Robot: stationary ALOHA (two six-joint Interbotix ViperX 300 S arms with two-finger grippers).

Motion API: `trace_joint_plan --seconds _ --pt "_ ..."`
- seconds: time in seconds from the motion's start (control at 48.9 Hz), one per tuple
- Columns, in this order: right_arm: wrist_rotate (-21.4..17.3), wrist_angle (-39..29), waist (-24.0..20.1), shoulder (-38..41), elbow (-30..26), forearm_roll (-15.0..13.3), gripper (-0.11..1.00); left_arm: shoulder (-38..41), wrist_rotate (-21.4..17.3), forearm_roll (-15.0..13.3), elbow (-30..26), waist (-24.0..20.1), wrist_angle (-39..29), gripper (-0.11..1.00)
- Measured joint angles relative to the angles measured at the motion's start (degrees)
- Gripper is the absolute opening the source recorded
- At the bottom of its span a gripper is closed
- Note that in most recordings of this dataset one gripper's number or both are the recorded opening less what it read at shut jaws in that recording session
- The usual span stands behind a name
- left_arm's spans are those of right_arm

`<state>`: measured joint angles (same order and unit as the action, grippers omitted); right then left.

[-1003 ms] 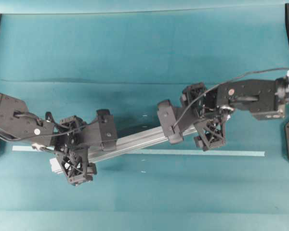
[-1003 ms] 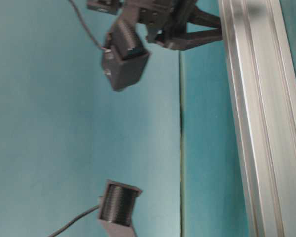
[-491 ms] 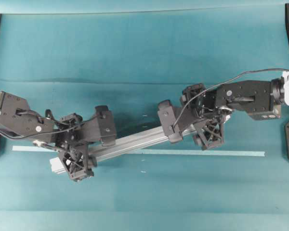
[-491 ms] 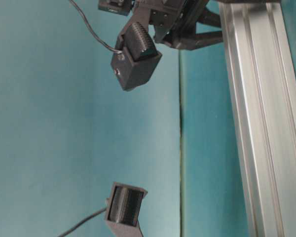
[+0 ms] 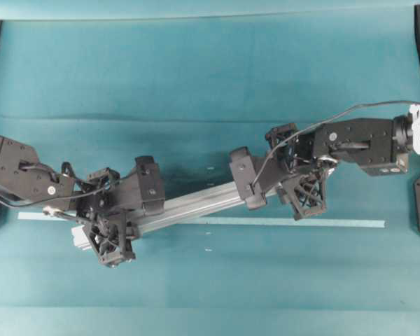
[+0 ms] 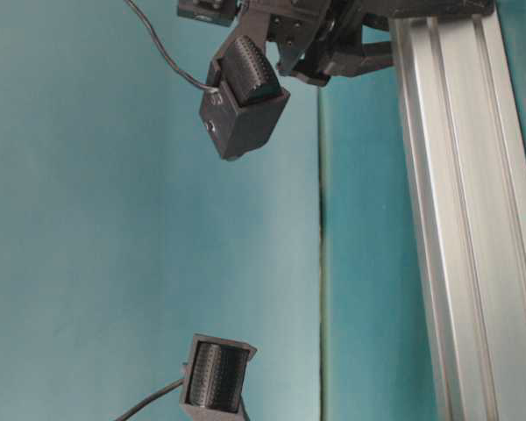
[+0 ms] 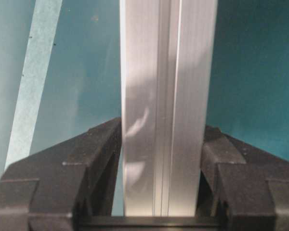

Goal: Lift the metal rail with both hands.
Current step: 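Lift the held rail upward with both grippers together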

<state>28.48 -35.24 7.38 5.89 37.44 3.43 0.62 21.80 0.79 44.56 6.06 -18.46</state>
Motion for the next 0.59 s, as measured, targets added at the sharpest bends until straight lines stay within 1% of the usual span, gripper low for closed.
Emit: trace_joint_plan --seconds 0.184,0.327,0.409,0.594 --pt "0.0 -0.88 0.09 0.0 -0.35 0.0 0.43 0.0 0.09 0.09 -0.35 0.0 -0.26 0.35" --pt "-0.09 -5.19 0.62 -0.97 -2.02 0.0 0.43 -0.97 -0.18 0.18 -1.32 -0.53 -2.55 0.34" --pt "-0.26 -8.79 0.79 -2.55 -3.52 0.0 0.43 -2.72 -0.26 0.26 -2.37 -0.62 -5.54 0.33" --pt "-0.97 -17.23 0.79 -6.94 -7.38 0.0 0.42 -8.26 -0.26 0.26 -6.59 -0.53 -15.29 0.33"
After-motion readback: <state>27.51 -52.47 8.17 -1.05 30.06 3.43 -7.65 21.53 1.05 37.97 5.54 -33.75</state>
